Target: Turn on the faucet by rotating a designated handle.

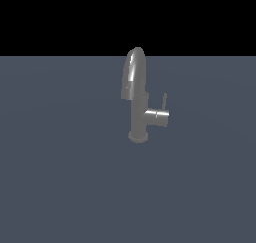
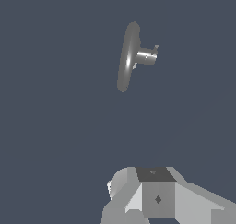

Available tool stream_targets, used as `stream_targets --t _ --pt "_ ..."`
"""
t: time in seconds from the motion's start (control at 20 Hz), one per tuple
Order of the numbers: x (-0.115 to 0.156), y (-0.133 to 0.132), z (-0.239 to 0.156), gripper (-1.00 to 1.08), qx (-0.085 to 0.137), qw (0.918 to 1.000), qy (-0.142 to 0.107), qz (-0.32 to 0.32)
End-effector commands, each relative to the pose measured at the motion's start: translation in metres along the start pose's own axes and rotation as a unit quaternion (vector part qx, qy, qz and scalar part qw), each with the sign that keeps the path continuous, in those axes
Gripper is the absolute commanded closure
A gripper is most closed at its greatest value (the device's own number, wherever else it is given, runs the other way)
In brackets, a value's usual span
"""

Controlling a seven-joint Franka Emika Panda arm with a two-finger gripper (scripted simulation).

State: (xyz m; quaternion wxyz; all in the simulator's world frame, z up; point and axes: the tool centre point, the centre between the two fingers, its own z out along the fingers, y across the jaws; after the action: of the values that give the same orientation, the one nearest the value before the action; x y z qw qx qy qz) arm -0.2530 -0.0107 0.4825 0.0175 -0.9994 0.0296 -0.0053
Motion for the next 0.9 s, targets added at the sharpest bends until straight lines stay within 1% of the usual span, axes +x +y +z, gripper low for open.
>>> stream_targets --t 0.0,0.25,0.45,0.65,0.85 --pt "0.000 0.000 0.000 1.08 0.000 1.0000 0.000 0.000" --pt "0.003 0.000 0.000 1.08 0.004 1.0000 -0.004 0.005" --pt "0.011 0.001 0.001 1.08 0.015 0.9997 -0.012 0.016" --pt "0.023 0.002 0.003 1.08 0.031 0.9986 -0.026 0.033" --pt "0.040 0.004 0.006 1.08 0.053 0.9959 -0.045 0.058"
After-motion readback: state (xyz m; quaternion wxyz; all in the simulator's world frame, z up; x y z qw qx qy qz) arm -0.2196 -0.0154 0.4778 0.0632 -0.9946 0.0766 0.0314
